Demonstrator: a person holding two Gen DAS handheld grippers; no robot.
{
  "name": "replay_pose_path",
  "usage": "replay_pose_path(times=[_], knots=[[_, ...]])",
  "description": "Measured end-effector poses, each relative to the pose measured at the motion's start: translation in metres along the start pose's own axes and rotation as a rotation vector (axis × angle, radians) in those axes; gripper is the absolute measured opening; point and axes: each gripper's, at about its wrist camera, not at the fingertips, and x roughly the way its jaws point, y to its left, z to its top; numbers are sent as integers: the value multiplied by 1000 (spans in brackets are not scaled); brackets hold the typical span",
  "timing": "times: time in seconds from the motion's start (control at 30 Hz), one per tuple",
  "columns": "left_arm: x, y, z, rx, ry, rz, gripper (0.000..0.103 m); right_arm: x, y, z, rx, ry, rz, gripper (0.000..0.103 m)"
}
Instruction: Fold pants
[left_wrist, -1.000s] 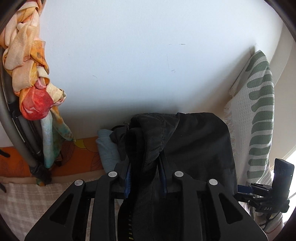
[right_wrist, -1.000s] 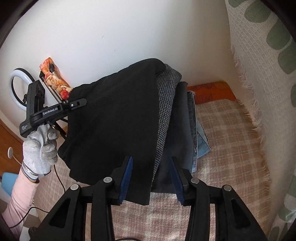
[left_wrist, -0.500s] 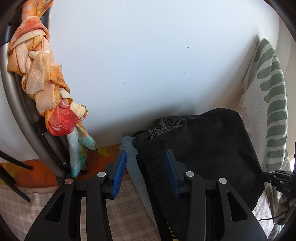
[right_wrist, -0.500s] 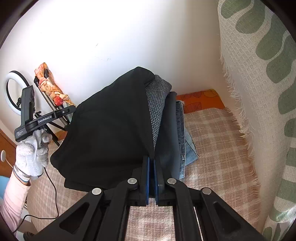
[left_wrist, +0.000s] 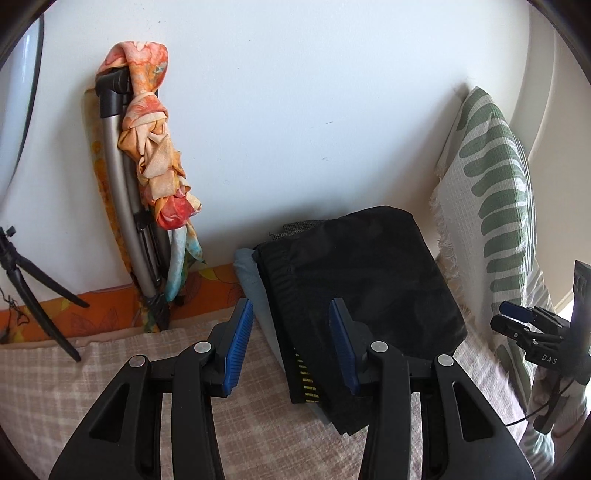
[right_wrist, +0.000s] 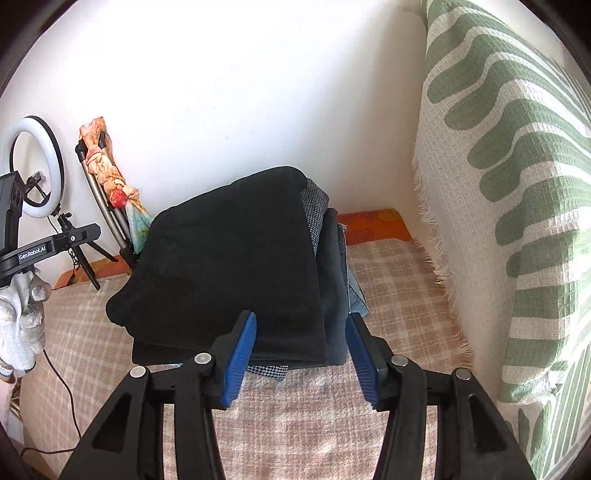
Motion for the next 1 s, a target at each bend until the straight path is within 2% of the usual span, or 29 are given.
replay_pose_path(times=[0.13, 0.23, 0.3, 0.5, 0.6, 0.73, 0.97, 1.0], knots=[[-34, -2, -22, -14, -13, -17, 43, -31, 21, -11, 6, -78, -36, 80], [-61, -4, -43, -20, -36, -26, 47, -52, 40, -23, 13, -131, -60, 86], [-78, -6, -58, -26, -41, -35, 53, -65, 56, -33, -4, -150, -68, 88], [-126, -7, -102, -33, -66, -46, 55, -103, 102, -67, -64, -228, -83, 101], [-145, -6, -123, -20, -83, -32, 62, -118, 121, -85, -69, -246, -74, 102], [-167, -4, -149, -2, -100, -4, 65, -130, 146, -110, -85, -251, -66, 103], [-200, 8, -187, 1, -152, 98, 71, -133, 182, -145, -90, -233, -48, 103], [-203, 10, -193, 2, -152, 110, 74, -132, 186, -148, -90, -233, -48, 103]])
